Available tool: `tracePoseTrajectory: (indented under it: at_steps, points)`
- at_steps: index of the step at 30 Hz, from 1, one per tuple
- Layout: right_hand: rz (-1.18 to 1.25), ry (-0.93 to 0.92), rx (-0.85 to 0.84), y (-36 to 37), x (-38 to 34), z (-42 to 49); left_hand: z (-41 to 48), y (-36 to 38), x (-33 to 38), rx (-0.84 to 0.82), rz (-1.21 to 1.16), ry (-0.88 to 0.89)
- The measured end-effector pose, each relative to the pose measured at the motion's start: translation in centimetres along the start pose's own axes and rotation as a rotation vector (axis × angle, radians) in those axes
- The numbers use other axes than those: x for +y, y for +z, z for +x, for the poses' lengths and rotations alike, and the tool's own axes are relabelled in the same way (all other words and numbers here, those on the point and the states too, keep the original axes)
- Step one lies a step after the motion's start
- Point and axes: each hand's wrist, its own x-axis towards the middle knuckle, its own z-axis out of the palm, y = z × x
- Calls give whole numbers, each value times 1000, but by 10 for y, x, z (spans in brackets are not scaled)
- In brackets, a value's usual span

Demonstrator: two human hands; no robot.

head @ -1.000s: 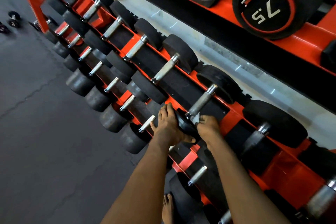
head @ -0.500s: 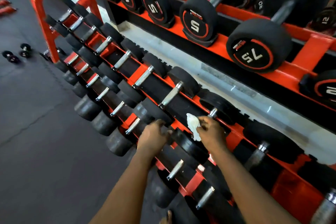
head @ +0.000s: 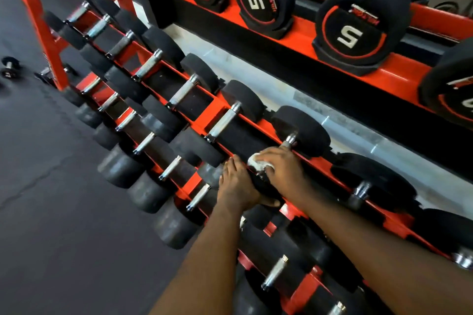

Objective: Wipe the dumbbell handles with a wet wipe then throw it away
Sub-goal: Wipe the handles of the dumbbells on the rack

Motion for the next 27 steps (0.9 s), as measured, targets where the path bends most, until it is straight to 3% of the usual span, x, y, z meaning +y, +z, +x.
tracePoseTrajectory:
  at_steps: [2, 4, 8, 13, 16, 20, 23, 27]
  points:
    - [-298, 6, -276, 6, 14, 4, -2, 0, 0, -10, -2, 15]
    - [-511, -49, -439, 3, 20, 5, -5, -4, -4, -57, 27, 21]
    - [-656, -182, -710, -12, 7, 25, -3, -11, -5, -111, 38, 19]
    - [-704, 48, -961, 9, -21, 68, -9, -3, 0, -23, 18, -65]
    - [-706, -45, -903, 8, -19, 69, -11, -3, 6, -33, 26, -117]
    - [-626, -228, -674, -18, -3, 37, -9, -7, 8, -59, 32, -148]
    - [-665, -222, -649, -26, -1, 26, -7, -8, 7, -49, 55, -162]
    - [-663, -83, -714, -5, -13, 47, -9, -7, 9, -62, 72, -166]
